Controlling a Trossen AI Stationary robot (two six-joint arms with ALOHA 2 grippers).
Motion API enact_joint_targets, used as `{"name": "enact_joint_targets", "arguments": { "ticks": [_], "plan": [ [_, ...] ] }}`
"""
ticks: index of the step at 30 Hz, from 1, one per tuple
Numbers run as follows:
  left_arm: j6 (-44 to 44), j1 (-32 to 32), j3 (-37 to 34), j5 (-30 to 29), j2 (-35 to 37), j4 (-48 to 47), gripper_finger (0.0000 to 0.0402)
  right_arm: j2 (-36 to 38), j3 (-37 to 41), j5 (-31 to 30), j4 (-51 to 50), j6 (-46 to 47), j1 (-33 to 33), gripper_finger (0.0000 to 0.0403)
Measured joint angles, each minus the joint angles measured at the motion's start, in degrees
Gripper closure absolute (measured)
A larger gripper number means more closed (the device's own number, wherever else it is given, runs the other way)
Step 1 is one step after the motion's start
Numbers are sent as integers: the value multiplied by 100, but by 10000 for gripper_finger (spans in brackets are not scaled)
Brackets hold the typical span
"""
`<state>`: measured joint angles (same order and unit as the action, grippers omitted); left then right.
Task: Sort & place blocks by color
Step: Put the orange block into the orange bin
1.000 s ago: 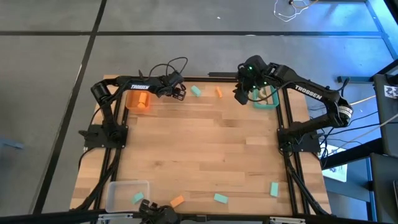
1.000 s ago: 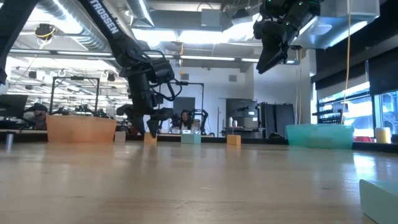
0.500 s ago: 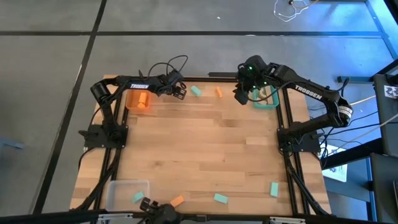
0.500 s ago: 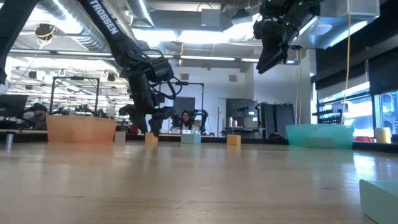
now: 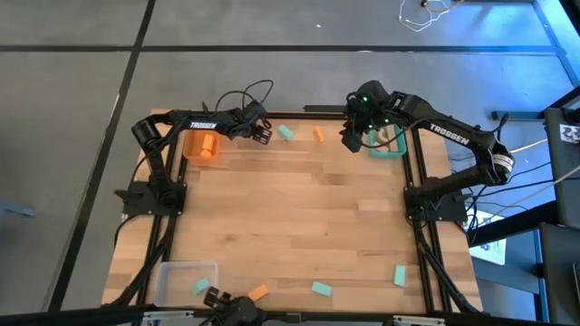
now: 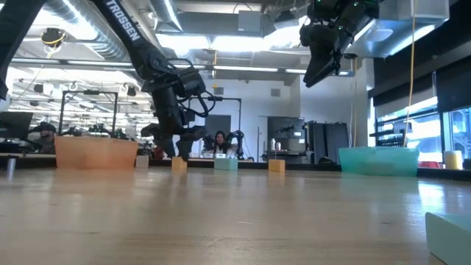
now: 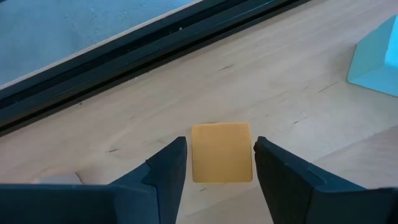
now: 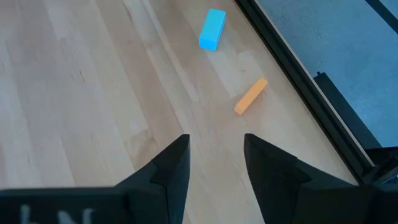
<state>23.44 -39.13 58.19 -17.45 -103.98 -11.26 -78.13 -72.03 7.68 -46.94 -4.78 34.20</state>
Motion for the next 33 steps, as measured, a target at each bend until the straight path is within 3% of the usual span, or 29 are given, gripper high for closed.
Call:
{"name": "enact_joint_targets", "arguments": {
  "ticks": [9, 19, 25, 33],
  "plan": [
    [-2, 4, 0, 0, 9, 0, 275, 0, 0, 0, 0, 0, 0, 251],
    [39, 26, 2, 74, 110, -36, 284, -2, 0, 0, 0, 0, 2, 251],
    [38, 110, 4, 39, 547, -249, 286, -2, 0, -1, -2, -1, 2, 251],
    [398, 135, 4, -232, 1500, -1425, 286, -2, 0, 0, -2, 0, 2, 251]
  ]
}}
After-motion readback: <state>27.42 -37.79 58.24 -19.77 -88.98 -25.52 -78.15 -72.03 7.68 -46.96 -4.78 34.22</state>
